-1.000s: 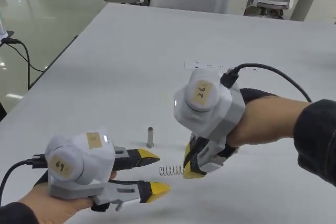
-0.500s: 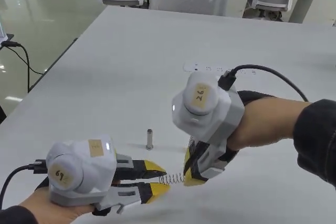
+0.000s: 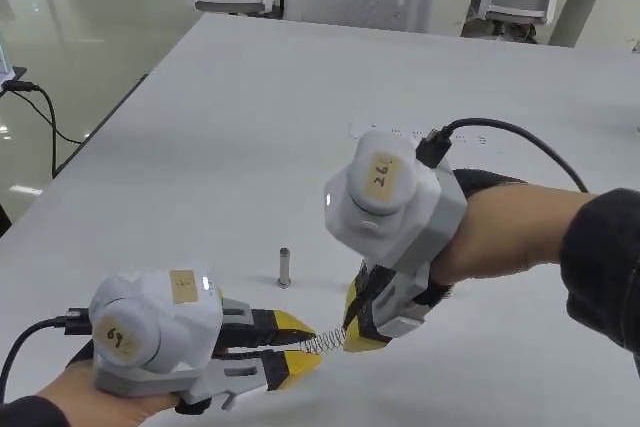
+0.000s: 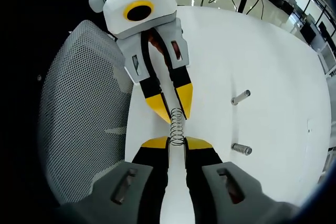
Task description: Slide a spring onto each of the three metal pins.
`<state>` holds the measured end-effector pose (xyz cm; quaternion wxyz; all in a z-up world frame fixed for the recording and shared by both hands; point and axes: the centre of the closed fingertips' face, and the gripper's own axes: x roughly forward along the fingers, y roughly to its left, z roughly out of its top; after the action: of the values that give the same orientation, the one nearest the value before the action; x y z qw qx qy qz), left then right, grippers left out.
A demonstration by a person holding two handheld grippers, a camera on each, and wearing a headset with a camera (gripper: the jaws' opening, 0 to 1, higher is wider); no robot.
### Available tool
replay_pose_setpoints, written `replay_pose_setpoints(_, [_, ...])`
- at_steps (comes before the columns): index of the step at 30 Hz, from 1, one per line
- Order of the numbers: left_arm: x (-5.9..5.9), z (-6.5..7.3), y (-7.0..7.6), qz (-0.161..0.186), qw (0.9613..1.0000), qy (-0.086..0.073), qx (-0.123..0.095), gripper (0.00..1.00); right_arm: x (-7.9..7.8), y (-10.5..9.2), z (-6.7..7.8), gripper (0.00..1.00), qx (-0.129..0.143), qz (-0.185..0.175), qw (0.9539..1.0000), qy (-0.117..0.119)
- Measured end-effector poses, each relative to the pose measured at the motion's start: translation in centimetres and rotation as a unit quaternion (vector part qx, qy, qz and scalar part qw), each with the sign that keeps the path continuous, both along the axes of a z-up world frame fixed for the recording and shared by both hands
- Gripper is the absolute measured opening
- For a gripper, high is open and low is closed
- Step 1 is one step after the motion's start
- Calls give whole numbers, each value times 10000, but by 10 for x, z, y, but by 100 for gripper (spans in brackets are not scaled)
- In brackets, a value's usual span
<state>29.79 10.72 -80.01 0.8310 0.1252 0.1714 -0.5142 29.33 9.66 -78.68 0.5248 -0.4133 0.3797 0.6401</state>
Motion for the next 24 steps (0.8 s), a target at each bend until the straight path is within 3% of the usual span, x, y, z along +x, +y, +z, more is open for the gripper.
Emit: replay_pose_setpoints(24, [2,4,-1,36,9999,9,-136,8,0,22,20,13,426,79,9989,-164])
